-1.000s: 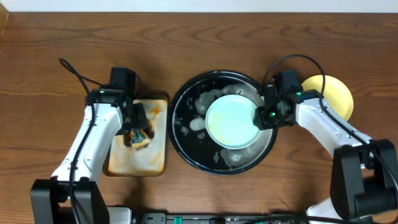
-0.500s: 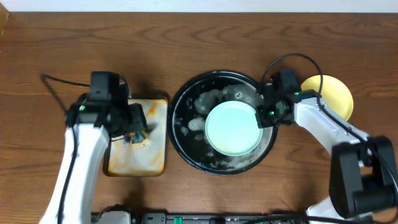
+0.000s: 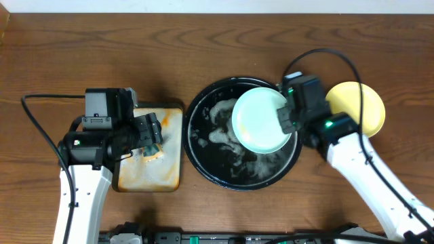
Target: Clean dirty plates on tray and stack at the side
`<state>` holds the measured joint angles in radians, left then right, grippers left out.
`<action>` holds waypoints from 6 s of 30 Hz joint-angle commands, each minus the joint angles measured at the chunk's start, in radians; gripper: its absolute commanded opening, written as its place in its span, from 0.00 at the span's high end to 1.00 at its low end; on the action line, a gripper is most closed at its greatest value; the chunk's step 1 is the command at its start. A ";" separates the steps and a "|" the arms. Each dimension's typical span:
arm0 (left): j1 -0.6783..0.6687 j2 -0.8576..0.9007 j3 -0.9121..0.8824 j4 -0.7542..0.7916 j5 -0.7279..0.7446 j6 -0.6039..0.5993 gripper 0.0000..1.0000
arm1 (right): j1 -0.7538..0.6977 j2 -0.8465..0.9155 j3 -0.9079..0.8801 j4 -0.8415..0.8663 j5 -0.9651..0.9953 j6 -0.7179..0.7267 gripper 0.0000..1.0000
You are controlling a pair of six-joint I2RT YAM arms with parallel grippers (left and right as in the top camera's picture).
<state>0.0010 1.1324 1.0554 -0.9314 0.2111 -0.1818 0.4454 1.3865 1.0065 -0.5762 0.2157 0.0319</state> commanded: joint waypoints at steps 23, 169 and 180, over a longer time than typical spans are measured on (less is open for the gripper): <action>0.005 0.002 0.024 -0.002 0.006 0.010 0.17 | 0.517 -0.040 0.009 0.064 1.070 -0.169 0.99; 0.005 0.002 0.024 -0.002 0.005 0.010 0.16 | 0.521 -0.039 0.009 0.080 0.950 -0.159 0.99; 0.005 0.002 0.024 -0.002 0.006 0.010 0.16 | 0.270 -0.057 0.009 0.067 0.616 0.058 0.99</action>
<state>0.0010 1.1324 1.0554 -0.9318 0.2111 -0.1822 0.7971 1.3636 1.0065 -0.5091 0.9714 -0.0097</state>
